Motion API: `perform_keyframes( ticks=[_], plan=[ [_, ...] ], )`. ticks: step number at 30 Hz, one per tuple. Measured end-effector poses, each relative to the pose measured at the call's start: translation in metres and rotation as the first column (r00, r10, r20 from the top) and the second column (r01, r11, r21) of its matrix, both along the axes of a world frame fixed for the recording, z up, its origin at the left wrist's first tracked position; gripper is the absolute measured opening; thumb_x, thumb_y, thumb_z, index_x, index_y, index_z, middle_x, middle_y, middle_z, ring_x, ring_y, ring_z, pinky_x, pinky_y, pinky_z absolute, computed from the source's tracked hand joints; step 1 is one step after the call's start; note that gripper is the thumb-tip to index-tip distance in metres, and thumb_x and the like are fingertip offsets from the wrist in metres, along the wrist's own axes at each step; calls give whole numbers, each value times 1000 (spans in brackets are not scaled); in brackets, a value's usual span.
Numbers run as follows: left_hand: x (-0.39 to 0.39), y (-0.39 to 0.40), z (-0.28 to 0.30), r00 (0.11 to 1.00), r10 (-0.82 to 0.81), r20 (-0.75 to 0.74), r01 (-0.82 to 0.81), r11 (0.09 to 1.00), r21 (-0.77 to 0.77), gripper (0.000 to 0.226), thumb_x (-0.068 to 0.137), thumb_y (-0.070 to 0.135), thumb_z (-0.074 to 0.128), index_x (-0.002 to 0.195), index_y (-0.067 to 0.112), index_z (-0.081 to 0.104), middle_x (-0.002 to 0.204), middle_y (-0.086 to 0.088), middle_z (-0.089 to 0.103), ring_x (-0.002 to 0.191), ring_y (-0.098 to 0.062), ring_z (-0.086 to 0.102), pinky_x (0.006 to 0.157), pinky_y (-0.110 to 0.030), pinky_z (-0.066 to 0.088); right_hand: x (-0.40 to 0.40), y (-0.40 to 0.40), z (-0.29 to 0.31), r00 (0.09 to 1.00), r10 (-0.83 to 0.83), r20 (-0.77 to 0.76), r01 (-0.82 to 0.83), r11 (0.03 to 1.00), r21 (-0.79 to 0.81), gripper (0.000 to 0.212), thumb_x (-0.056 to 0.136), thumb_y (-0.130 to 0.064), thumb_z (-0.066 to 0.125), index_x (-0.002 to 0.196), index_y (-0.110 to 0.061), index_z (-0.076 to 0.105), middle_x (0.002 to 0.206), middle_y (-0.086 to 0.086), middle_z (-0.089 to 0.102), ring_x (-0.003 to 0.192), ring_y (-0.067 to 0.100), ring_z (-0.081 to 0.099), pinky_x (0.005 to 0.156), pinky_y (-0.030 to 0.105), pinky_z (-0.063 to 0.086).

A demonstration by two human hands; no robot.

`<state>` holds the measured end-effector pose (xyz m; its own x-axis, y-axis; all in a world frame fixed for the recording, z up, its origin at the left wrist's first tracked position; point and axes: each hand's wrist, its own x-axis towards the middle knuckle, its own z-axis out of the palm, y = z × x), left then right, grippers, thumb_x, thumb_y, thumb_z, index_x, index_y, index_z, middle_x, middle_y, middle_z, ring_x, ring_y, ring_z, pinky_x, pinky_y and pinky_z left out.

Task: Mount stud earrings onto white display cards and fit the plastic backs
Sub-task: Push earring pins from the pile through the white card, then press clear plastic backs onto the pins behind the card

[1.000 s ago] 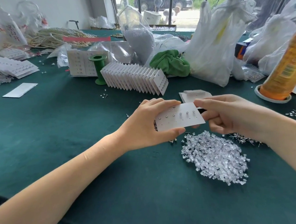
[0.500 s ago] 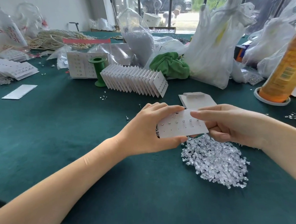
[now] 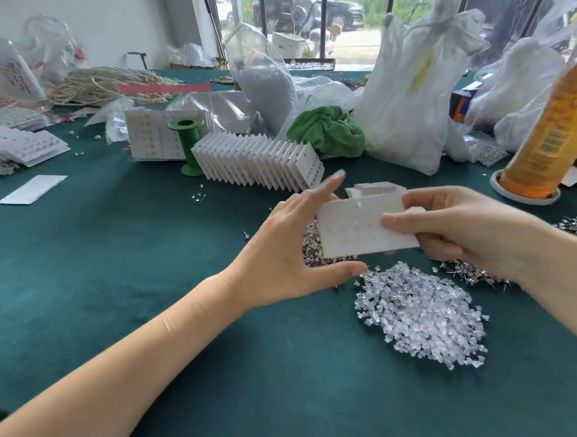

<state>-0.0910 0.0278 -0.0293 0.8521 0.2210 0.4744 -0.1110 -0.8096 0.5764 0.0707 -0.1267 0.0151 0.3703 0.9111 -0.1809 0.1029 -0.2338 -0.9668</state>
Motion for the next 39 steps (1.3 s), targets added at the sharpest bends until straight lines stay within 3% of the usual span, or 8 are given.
perform_keyframes(
  ticks=[3, 9, 13, 22, 29, 35, 37, 39],
  plan=[
    [3, 3, -1, 997, 81, -9, -81, 994, -75, 86, 74, 42, 76, 143, 21, 30, 121, 12, 53, 102, -5, 51, 91, -12, 32, 16, -8, 10, 991, -132, 27, 132, 991, 25, 20, 63, -26, 75, 80, -14, 73, 59, 6, 62, 31, 4, 32, 30, 10, 25],
    [5, -2, -4, 998, -41, -50, 47, 989, 139, 10, 83, 20, 72, 91, 16, 72, 87, 4, 65, 81, -10, 59, 88, -29, 42, 25, -29, 6, 933, -357, 49, 341, 918, 203, 25, 65, -24, 72, 88, -15, 70, 56, 6, 59, 30, 5, 31, 31, 11, 27],
    [7, -6, -7, 982, -118, -146, 149, 961, 233, 12, 82, 20, 72, 94, 17, 73, 91, 2, 66, 86, -15, 61, 89, -37, 44, 13, -50, -14, 909, -400, 114, 352, 886, 302, 23, 68, -30, 72, 87, -19, 70, 39, -2, 50, 30, 6, 28, 33, 12, 24],
    [10, -9, -9, 979, -138, -152, 172, 956, 238, 6, 82, 16, 74, 88, 17, 74, 90, 5, 66, 84, -10, 61, 87, -33, 45, 2, -63, -33, 905, -413, 104, 348, 857, 379, 23, 65, -39, 72, 85, -26, 73, 57, 4, 66, 33, 8, 29, 36, 11, 25],
    [11, -8, -4, 997, -34, -69, 25, 991, -132, 9, 80, 8, 73, 85, 15, 71, 81, 9, 69, 74, -8, 61, 69, -16, 43, -10, -65, -36, 894, -398, 207, 287, 862, 418, 11, 73, -35, 68, 82, -29, 70, 53, 3, 65, 32, 9, 32, 35, 14, 25],
    [17, -8, -1, 996, -42, -76, 13, 937, -349, 16, 82, 5, 70, 86, 20, 73, 81, 6, 71, 68, -11, 57, 65, -22, 43, -15, -67, -49, 835, -428, 345, 203, 823, 530, 7, 83, -32, 66, 86, -38, 67, 53, 0, 63, 36, 15, 29, 36, 21, 20],
    [20, -9, 3, 997, -57, -53, 26, 889, -458, 17, 82, 3, 69, 85, 20, 72, 83, 2, 72, 73, -13, 58, 69, -25, 46, -15, -69, -55, 723, -447, 526, 101, 823, 559, 4, 90, -31, 65, 93, -34, 66, 58, 13, 64, 38, 20, 37, 35, 27, 27],
    [24, -12, 9, 998, -60, -26, 35, 828, -560, 16, 81, 1, 68, 86, 16, 72, 85, 1, 73, 78, -9, 63, 72, -18, 49, -16, -69, -57, 493, -482, 724, -43, 818, 574, 10, 90, -25, 62, 99, -21, 67, 58, 10, 65, 40, 13, 42, 39, 20, 36]
  ],
)
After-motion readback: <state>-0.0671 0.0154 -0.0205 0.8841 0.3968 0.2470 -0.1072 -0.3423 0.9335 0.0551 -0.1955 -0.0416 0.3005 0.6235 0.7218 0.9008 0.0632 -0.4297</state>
